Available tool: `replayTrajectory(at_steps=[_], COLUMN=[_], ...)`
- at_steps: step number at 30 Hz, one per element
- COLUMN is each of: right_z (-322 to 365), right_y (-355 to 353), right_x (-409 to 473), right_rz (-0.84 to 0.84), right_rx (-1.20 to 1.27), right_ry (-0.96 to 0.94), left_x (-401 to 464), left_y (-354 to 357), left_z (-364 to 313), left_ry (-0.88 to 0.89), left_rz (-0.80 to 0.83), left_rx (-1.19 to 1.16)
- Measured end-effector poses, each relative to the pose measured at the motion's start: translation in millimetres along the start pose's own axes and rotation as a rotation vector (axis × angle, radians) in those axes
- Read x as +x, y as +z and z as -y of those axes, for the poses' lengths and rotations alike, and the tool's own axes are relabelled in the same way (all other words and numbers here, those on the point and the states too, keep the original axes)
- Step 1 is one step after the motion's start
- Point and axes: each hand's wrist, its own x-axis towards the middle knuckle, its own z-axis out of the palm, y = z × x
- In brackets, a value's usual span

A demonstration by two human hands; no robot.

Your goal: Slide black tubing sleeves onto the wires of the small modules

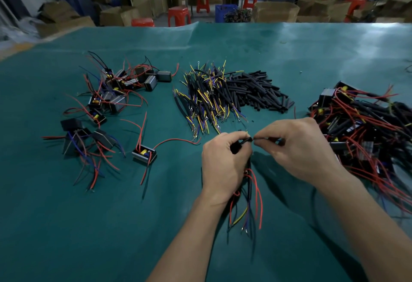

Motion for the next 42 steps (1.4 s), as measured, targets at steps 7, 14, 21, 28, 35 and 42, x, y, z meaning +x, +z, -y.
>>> replayTrajectory(at_steps=[7, 14, 21, 28, 35, 42], right_z=[7.5, 11.7, 5.2, 4.1, 2.4, 5.8], right_y=[5.8, 11.1, 16.4, 16.4, 12.6, 16.3], right_x=[1.9, 7.7, -0.2, -1.6, 3.9, 5.3], right_rz=[0.053, 0.161, -0.147, -0.102, 0.183, 0.004], right_rx=[0.118, 1.164, 0.271, 0.031, 0.701, 0.897], right_ry=[0.286, 1.153, 0.326, 0.039, 0.693, 0.73], left_x=[-2.3, -3.4, 1.4, 2.4, -0.3, -1.3], left_y=[0.4, 1.1, -0.5, -0.5, 1.1, -0.4], left_z=[-2.9, -3.6, -2.4, -3.5, -6.1, -9.2], left_ry=[0.03, 0.067, -0.025, -0.045, -0.031, 0.001], left_rz=[0.003, -0.017, -0.058, -0.059, -0.011, 0.024], left_rx=[0.015, 0.057, -0.001, -0.013, -0.004, -0.107])
